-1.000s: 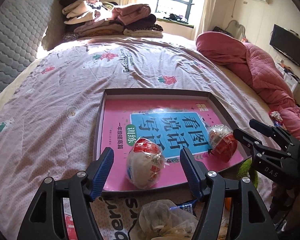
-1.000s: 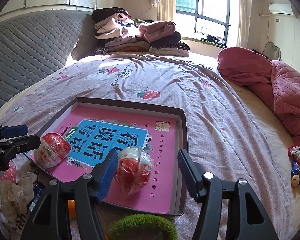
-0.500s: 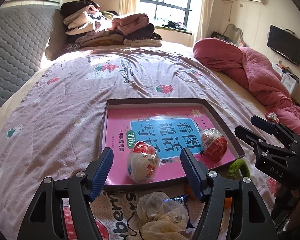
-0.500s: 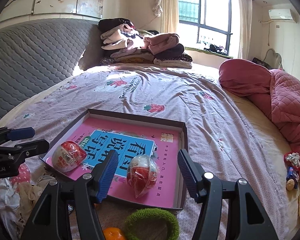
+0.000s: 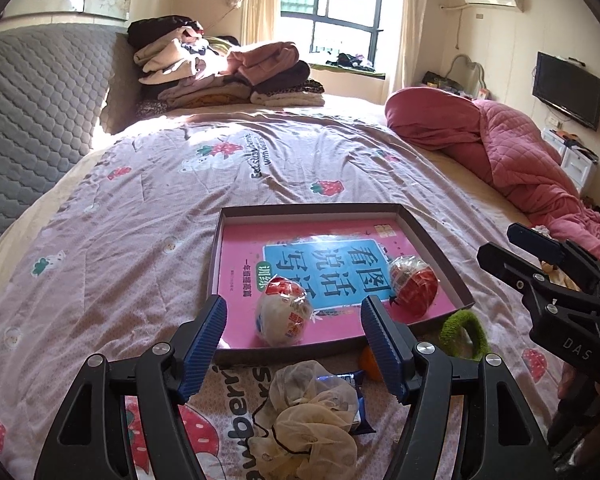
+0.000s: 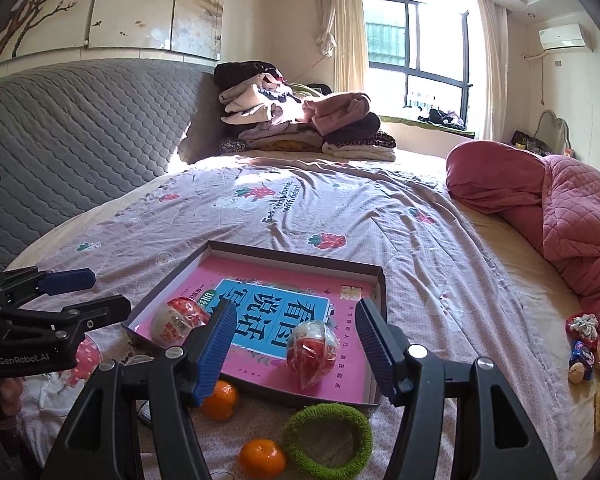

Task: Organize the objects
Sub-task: 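Withdraw both open grippers back from the tray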

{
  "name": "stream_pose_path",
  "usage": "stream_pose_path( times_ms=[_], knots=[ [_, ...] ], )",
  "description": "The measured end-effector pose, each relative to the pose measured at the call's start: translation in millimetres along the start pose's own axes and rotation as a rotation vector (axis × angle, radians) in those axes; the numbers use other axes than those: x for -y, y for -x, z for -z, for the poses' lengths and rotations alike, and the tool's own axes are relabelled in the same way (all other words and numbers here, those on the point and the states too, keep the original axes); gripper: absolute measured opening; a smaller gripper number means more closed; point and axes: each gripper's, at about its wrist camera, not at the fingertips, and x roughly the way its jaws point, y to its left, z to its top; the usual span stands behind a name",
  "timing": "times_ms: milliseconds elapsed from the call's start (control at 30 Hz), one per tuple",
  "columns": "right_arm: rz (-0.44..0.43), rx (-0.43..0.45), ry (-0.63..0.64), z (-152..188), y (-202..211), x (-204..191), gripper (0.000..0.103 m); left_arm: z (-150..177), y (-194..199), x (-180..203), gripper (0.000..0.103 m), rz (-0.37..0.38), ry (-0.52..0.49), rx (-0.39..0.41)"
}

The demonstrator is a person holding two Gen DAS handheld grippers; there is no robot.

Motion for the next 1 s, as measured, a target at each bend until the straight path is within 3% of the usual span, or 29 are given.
stream_pose_path(
  times_ms=[400, 1000],
  knots=[
    [-0.012, 0.003, -0.002, 17, 24, -2, 0.061, 31, 10, -10, 0.071, -0.004, 0.017, -0.028],
    [-0.001, -0.053, 0.015, 46, 26, -5, 0.061, 53, 9, -7, 0.071, 0.000, 0.013, -0.070]
  ],
)
